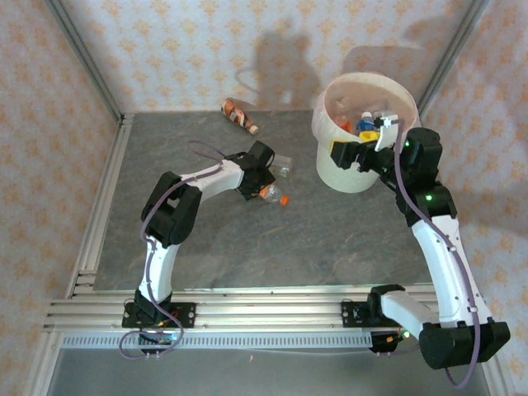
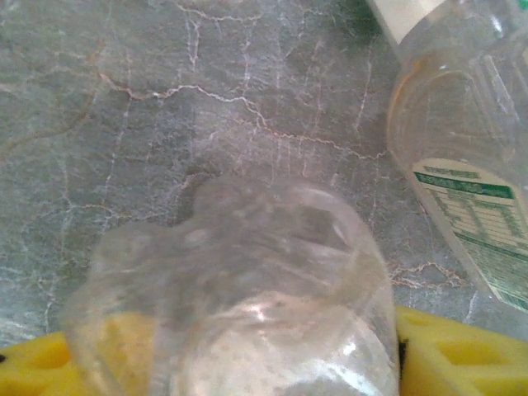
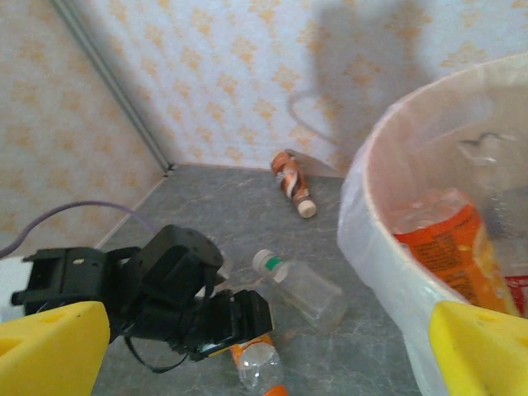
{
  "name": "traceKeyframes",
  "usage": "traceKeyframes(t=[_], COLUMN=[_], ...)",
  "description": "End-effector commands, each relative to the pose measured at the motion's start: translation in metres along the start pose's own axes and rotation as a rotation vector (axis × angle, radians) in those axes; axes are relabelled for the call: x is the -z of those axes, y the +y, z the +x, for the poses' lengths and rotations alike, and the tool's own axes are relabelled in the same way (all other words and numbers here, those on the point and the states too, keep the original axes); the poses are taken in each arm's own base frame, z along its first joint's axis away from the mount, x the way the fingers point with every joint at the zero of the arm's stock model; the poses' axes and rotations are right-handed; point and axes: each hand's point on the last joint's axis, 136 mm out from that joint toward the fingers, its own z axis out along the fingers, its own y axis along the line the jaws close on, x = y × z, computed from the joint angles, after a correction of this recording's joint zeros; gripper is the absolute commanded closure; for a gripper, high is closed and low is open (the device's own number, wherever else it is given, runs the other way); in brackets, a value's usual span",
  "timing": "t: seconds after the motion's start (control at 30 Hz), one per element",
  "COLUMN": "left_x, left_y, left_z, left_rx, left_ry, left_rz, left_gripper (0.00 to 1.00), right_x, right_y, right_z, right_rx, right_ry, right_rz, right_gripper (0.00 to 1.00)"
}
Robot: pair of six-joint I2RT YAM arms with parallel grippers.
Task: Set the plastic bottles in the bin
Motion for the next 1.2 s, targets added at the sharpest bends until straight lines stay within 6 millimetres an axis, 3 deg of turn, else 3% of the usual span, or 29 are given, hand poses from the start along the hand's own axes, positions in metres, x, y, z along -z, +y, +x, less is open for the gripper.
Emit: traceKeyframes(t=[0.0, 0.23, 0.53, 0.7, 0.87, 1.07, 1.17], left_x=[0.006, 0.036, 0.126, 0.168, 0.223, 0.282, 0.301], left_y=[0.004, -0.002, -0.053, -0.093, -0.128, -0.162, -0.17], left_z=[-0.01, -0.024, -0.049, -0.044, -0.042, -0.023, -0.013], left_rx=[-0.039, -0.061, -0.231, -0.36, -0.433, -0.512, -0.546], left_ry=[-0.052, -0.139, -0.286, -0.273, -0.301, -0.268, -0.236], left_rz=[-0.023, 0.047, 0.319, 0.491, 0.697, 0.965, 1.066], left_gripper=[0.39, 0.45, 0.56, 0.6, 0.61, 0.61, 0.61], right_x=[0.004, -0.003, -0.021, -0.035, -0.049, -0.075, -0.086], right_y=[0.028, 0.03, 0.029, 0.039, 0.054, 0.074, 0.08], right_z=[-0.002, 0.003, 0.011, 0.026, 0.043, 0.065, 0.07], right_rx=[0.081, 0.07, 0.006, 0.047, 0.065, 0.017, 0.006], right_ry=[-0.026, -0.011, 0.039, 0.105, 0.21, 0.316, 0.342], right_rz=[-0.129, -0.158, -0.177, -0.188, -0.22, -0.308, -0.323], right_gripper=[0.01, 0.01, 0.01, 0.01, 0.01, 0.01, 0.01])
